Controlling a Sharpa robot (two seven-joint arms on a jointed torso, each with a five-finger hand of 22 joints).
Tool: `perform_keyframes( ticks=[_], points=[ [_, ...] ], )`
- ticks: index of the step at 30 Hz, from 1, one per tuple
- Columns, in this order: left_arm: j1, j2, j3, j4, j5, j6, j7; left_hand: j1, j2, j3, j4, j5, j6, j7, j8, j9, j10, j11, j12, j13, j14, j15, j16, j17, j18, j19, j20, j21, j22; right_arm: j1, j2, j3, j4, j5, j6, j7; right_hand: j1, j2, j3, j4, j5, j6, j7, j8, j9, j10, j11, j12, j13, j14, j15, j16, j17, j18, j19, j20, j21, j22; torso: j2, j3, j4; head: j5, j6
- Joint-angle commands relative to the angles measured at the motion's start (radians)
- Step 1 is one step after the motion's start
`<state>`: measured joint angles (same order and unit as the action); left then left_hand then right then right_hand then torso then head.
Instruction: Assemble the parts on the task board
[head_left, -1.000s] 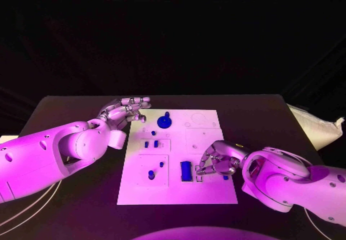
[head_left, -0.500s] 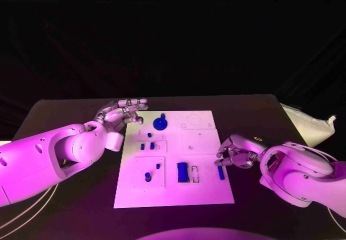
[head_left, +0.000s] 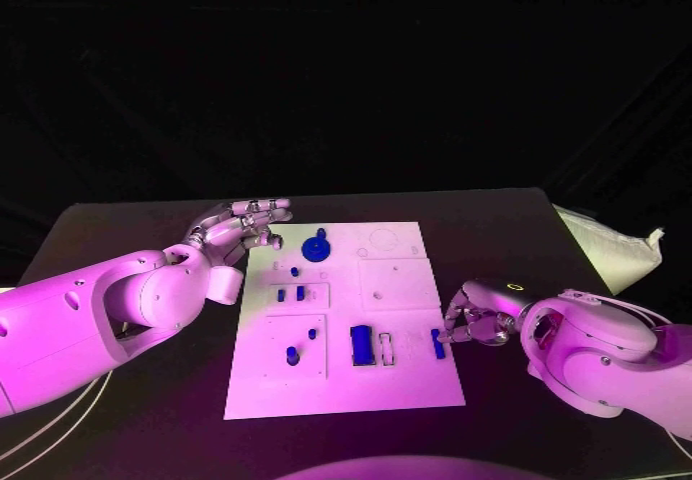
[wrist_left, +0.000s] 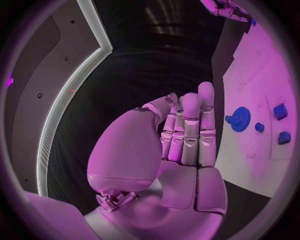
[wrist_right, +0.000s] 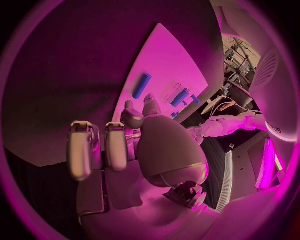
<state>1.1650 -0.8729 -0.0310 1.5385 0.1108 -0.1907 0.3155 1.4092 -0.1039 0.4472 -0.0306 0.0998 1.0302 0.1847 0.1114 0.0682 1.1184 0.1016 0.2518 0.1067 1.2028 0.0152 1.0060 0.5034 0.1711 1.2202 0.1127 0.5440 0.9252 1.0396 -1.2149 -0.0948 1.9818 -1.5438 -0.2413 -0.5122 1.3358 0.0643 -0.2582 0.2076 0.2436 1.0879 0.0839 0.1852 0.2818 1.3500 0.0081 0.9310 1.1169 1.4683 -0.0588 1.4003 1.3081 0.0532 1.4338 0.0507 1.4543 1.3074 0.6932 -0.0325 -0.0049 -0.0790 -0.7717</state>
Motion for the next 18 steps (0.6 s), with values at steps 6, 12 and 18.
perform_keyframes(
  ticks=[6, 12, 18],
  points=[
    [-0.002, 0.002, 0.0, 0.0, -0.003, 0.02, 0.005, 0.006, 0.005, 0.001, -0.007, 0.003, -0.005, -0.002, 0.005, 0.0, -0.007, 0.002, 0.003, 0.001, -0.004, 0.0, 0.004, -0.001, 0.01, -0.006, 0.0, -0.001, 0.001, -0.013, 0.02, -0.001, -0.005, -0.054, 0.079, -0.05, -0.002, -0.013, -0.008, 0.006, -0.005, 0.011, -0.001, 0.0, 0.001, 0.007, -0.003, 0.001, 0.001, 0.054, -0.002, -0.003, 0.005, -0.005, 0.005, 0.003, 0.002, 0.075, 0.001, -0.0005, -0.0001, 0.001, 0.0],
    [-0.002, 0.002, 0.0, 0.001, -0.003, 0.021, 0.005, 0.006, 0.005, 0.001, -0.007, 0.003, -0.005, -0.002, 0.005, 0.0, -0.007, 0.002, 0.003, 0.001, -0.004, 0.0, 0.004, -0.001, 0.01, -0.006, 0.0, -0.001, 0.001, -0.02, 0.037, -0.002, -0.013, -0.051, 0.086, -0.051, -0.001, -0.012, -0.008, 0.008, -0.004, 0.013, -0.002, 0.0, 0.001, 0.008, -0.004, 0.002, 0.002, 0.055, -0.002, -0.003, 0.005, -0.005, 0.005, 0.003, 0.002, 0.075, 0.001, -0.0009, 0.0002, 0.001, -0.003],
    [-0.003, 0.002, 0.0, 0.001, -0.003, 0.021, 0.005, 0.006, 0.005, 0.001, -0.007, 0.003, -0.005, -0.002, 0.005, 0.0, -0.007, 0.002, 0.003, 0.001, -0.004, 0.0, 0.004, -0.001, 0.01, -0.006, 0.0, -0.001, 0.001, -0.025, 0.057, -0.002, -0.016, -0.064, 0.086, -0.053, 0.015, -0.008, -0.004, 0.005, 0.0, 0.017, -0.004, -0.002, 0.002, 0.009, -0.006, 0.002, 0.003, 0.055, -0.004, -0.003, 0.006, -0.005, 0.006, 0.001, 0.002, 0.075, 0.001, -0.0012, 0.0005, 0.002, -0.004]
  ],
)
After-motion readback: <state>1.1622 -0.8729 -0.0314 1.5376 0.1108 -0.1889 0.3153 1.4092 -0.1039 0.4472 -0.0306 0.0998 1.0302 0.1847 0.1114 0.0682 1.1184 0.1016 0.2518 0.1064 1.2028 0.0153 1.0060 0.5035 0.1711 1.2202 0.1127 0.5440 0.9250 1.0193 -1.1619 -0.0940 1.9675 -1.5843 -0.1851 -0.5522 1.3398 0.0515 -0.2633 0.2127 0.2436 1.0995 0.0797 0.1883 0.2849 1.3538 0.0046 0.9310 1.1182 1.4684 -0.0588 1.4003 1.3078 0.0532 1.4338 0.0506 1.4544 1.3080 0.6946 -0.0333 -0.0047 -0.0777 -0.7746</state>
